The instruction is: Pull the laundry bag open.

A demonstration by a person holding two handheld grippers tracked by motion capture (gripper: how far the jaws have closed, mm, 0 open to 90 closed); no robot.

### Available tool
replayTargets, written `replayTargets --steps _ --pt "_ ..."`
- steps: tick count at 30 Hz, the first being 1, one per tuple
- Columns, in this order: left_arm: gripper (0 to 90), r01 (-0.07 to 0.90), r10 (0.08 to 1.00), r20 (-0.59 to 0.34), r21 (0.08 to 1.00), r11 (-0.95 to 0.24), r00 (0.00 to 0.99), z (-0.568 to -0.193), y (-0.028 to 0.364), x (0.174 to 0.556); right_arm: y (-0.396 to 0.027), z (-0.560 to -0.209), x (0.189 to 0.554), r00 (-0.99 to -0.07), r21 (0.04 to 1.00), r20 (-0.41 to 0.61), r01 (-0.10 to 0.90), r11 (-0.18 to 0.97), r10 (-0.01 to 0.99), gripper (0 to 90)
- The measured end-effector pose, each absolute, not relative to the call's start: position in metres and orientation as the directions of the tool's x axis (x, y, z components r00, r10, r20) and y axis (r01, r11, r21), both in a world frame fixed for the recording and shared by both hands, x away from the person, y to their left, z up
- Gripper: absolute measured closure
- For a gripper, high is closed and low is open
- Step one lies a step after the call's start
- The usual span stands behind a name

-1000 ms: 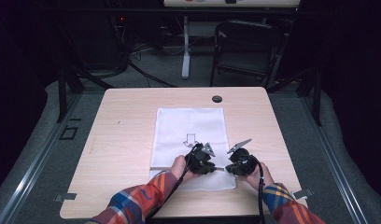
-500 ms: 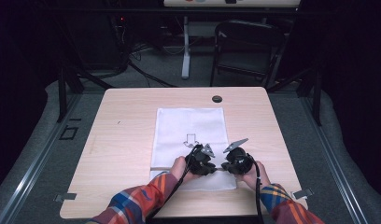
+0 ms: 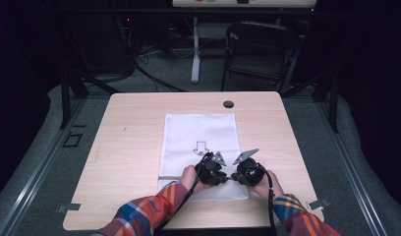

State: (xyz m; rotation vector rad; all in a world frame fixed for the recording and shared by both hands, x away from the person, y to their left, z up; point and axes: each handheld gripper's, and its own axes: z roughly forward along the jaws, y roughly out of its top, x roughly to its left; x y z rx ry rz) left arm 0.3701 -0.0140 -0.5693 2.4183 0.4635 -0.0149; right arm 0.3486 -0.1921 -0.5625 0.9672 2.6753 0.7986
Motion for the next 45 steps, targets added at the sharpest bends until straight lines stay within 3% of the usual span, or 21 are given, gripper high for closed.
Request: replayTargets --steps 8,45 --pt "80.4 0.323 0.327 -0.108 0.606 -0.727 0.939 -0.568 -0.015 0.369 -0.191 -0.563 0.347 -0.771 0.554 -0.004 0.528 0.643 0.637 90.0" --pt "80.9 0.328 0.326 -0.112 0.578 -0.747 0.939 -0.56 0.005 0.372 -0.192 -0.562 0.349 -0.749 0.53 0.023 0.571 0.627 0.662 90.0"
